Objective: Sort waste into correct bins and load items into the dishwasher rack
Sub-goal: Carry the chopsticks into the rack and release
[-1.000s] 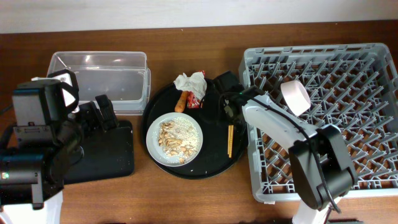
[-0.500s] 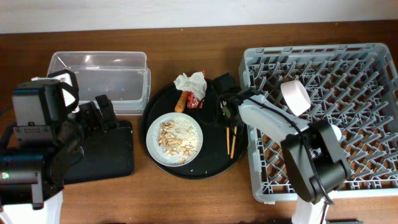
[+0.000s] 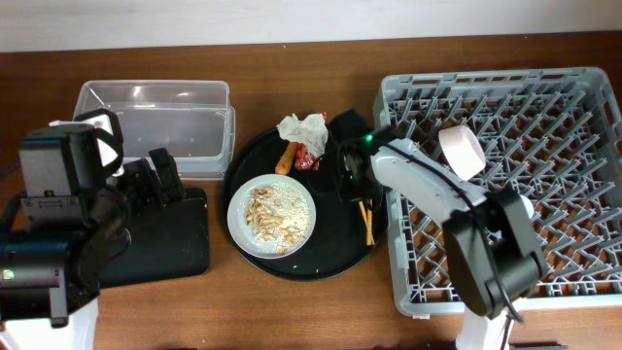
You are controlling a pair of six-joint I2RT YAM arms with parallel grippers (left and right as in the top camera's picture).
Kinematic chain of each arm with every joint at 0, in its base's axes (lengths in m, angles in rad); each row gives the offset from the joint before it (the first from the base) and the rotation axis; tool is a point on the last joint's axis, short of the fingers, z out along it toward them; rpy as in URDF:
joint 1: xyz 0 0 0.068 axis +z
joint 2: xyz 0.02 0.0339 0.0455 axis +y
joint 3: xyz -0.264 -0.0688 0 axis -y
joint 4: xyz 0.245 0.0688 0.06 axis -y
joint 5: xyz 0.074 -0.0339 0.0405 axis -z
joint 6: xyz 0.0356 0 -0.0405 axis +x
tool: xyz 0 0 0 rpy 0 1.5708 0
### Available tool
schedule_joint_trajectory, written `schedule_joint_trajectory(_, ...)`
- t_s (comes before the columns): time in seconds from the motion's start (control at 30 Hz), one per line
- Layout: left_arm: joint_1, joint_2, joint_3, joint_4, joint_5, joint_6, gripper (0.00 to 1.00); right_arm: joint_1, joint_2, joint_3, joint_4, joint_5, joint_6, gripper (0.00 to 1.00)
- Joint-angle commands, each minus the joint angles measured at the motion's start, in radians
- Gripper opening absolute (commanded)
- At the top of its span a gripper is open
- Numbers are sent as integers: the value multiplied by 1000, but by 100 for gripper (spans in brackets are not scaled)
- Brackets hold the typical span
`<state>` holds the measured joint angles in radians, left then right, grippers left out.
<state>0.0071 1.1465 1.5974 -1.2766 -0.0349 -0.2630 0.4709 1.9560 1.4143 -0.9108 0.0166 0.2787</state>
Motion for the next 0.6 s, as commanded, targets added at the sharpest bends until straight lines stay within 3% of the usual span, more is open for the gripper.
schedule_joint_trajectory(0.0, 3, -1, 10, -1, -14, -13, 99, 5, -140, 122, -46, -5, -13, 4)
schedule_joint_trajectory(0.2, 3, -1, 10, -1, -14, -13, 99, -46, -263, 175, -64, 5, -18, 4)
schedule_joint_trajectory(0.37, 3, -1, 10, -1, -14, -13, 99, -138, -241, 172, -130, 217, 3, 4)
schedule_joint_trajectory(0.57, 3, -1, 10, -1, -14, -13, 99, -240, -145, 138, -134, 87, -86, 4)
